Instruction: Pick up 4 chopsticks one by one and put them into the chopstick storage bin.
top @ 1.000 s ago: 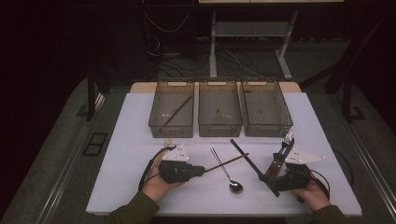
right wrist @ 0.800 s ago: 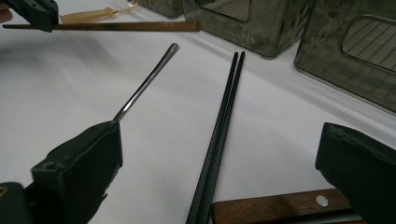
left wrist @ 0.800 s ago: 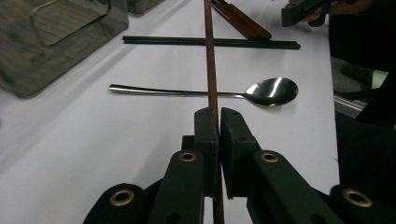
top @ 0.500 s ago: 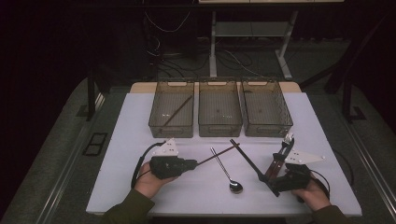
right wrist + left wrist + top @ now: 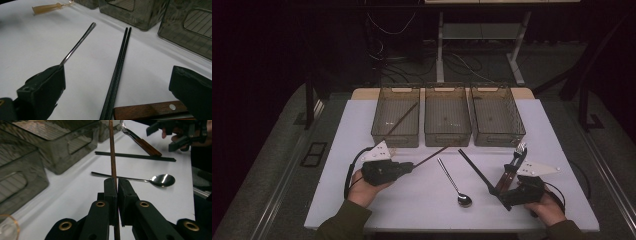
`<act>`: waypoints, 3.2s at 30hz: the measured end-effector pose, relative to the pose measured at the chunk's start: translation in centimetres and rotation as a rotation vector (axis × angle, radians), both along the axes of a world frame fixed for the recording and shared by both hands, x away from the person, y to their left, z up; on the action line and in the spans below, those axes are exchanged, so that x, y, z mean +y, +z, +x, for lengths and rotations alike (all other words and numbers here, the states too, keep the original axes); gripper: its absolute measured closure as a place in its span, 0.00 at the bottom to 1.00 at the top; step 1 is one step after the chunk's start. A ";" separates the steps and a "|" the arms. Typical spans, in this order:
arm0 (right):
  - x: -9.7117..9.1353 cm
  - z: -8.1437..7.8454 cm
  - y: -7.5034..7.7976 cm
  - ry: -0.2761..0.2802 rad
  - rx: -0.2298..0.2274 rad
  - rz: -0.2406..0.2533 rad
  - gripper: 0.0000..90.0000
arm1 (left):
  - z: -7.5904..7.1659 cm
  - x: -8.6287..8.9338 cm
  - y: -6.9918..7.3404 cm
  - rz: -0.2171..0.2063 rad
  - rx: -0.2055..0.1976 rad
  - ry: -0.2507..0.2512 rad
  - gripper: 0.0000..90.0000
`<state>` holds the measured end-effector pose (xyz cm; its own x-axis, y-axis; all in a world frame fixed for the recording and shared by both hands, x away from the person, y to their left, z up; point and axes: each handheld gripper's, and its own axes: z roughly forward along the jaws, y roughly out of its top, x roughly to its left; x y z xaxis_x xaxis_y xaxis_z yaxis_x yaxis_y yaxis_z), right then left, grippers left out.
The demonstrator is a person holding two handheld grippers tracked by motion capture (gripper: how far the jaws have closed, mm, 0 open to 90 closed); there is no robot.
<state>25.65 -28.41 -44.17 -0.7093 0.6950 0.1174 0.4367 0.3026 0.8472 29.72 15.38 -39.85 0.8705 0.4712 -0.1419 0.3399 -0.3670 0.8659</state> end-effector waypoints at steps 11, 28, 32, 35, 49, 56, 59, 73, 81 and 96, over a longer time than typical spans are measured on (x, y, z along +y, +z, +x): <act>0.0 0.0 0.0 0.000 0.002 -0.001 0.01 | 1.2 2.5 0.6 -0.025 -0.028 0.098 0.94; 0.1 0.0 -0.1 0.000 0.006 -0.005 0.01 | 4.1 4.7 0.8 -0.032 -0.062 0.251 0.94; 0.0 0.0 0.0 -0.002 0.006 -0.002 0.01 | 5.0 5.2 0.9 -0.028 -0.067 0.280 0.94; 0.0 0.0 0.0 -0.004 0.006 0.000 0.01 | 5.9 5.3 1.1 -0.027 -0.066 0.307 0.94; 0.0 0.0 0.0 -0.001 0.007 0.000 0.01 | 10.2 4.6 2.3 0.011 -0.071 0.360 0.94; 0.0 -0.1 0.0 0.002 0.004 0.001 0.01 | 12.4 4.2 2.3 0.013 -0.056 0.391 0.94; 0.0 -0.1 0.0 0.002 0.004 0.002 0.01 | 13.4 4.1 2.0 0.016 -0.042 0.408 0.94; -0.1 -0.2 0.1 0.004 0.006 0.009 0.01 | 16.2 3.0 1.2 0.090 -0.003 0.445 0.94; -0.1 -0.3 0.1 0.005 0.004 0.014 0.01 | 16.7 2.9 0.5 0.122 0.024 0.469 0.94; -0.1 -0.3 0.1 0.008 -0.001 0.014 0.01 | 16.7 2.5 0.5 0.138 0.015 0.472 0.79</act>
<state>25.38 -28.47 -44.04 -0.7149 0.6877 0.1267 0.4336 0.2939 0.8518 46.38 17.85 -39.38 0.5553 0.8293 -0.0617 0.5089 -0.2803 0.8139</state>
